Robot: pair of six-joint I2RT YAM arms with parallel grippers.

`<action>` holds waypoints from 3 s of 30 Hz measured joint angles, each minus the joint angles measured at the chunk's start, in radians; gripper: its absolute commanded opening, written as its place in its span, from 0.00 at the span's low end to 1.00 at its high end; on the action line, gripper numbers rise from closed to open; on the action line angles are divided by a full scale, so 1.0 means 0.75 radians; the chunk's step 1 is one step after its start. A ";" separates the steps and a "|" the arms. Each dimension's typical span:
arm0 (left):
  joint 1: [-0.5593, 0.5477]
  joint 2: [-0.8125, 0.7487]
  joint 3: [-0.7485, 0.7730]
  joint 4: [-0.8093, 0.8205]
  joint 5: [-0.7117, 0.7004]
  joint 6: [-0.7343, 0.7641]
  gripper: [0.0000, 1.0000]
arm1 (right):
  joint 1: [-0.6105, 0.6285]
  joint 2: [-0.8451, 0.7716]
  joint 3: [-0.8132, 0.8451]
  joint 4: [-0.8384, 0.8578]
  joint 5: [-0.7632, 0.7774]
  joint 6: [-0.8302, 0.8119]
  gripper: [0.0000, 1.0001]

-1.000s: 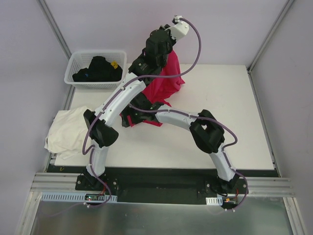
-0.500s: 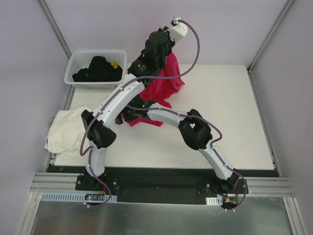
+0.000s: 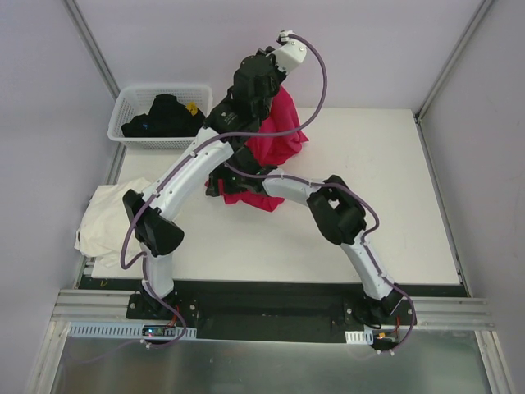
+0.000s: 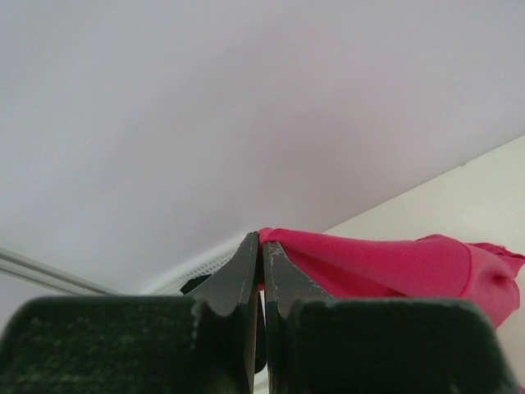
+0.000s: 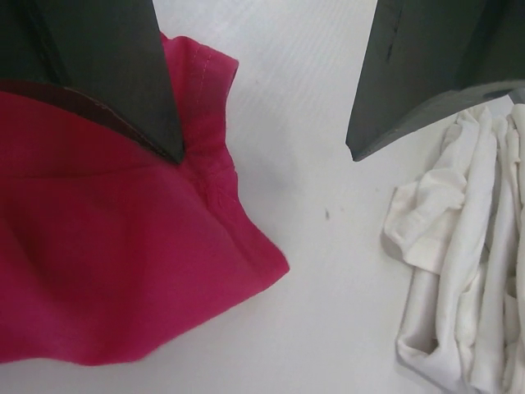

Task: Fold and stack the t-shirts
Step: Flatten out the tshirt

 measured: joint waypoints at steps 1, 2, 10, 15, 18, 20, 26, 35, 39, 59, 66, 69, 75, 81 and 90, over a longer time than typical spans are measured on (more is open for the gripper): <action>0.000 -0.009 -0.007 0.008 -0.001 0.001 0.00 | -0.013 -0.030 -0.056 0.027 0.002 0.013 0.84; 0.000 -0.016 -0.013 0.016 -0.001 0.001 0.00 | -0.025 -0.060 -0.108 0.049 0.005 0.024 0.84; 0.000 -0.046 -0.070 0.057 -0.002 0.012 0.00 | -0.188 -0.395 -0.621 0.149 0.057 0.122 0.84; 0.000 -0.053 -0.113 0.080 -0.001 0.012 0.00 | -0.247 -0.607 -0.898 0.147 0.134 0.145 0.84; 0.000 -0.061 -0.150 0.107 -0.001 0.012 0.00 | -0.246 -0.680 -0.983 0.127 0.149 0.150 0.78; 0.000 -0.062 -0.163 0.118 -0.001 0.011 0.00 | -0.242 -0.695 -1.004 0.124 0.155 0.156 0.69; 0.000 -0.071 -0.195 0.133 -0.001 0.011 0.00 | -0.241 -0.699 -1.036 0.124 0.179 0.179 0.46; 0.000 -0.084 -0.201 0.146 -0.001 0.011 0.00 | -0.240 -0.721 -1.070 0.128 0.201 0.192 0.45; 0.000 -0.088 -0.201 0.149 -0.001 0.012 0.00 | -0.235 -0.752 -1.100 0.110 0.215 0.203 0.45; 0.000 -0.133 -0.291 0.159 -0.002 0.008 0.00 | -0.188 -0.865 -1.211 0.026 0.331 0.261 0.35; 0.000 -0.141 -0.303 0.160 -0.001 -0.001 0.00 | -0.189 -0.894 -1.249 0.033 0.352 0.292 0.33; 0.000 -0.141 -0.303 0.161 -0.001 -0.001 0.00 | -0.190 -0.894 -1.249 0.032 0.354 0.301 0.34; 0.000 -0.141 -0.303 0.166 -0.001 -0.001 0.00 | -0.191 -0.894 -1.244 0.019 0.353 0.306 0.38; 0.000 -0.141 -0.303 0.166 -0.001 0.000 0.00 | -0.192 -0.921 -1.209 -0.150 0.395 0.274 0.41; 0.000 -0.141 -0.303 0.167 -0.001 -0.001 0.00 | -0.193 -1.062 -1.209 -0.385 0.446 0.244 0.44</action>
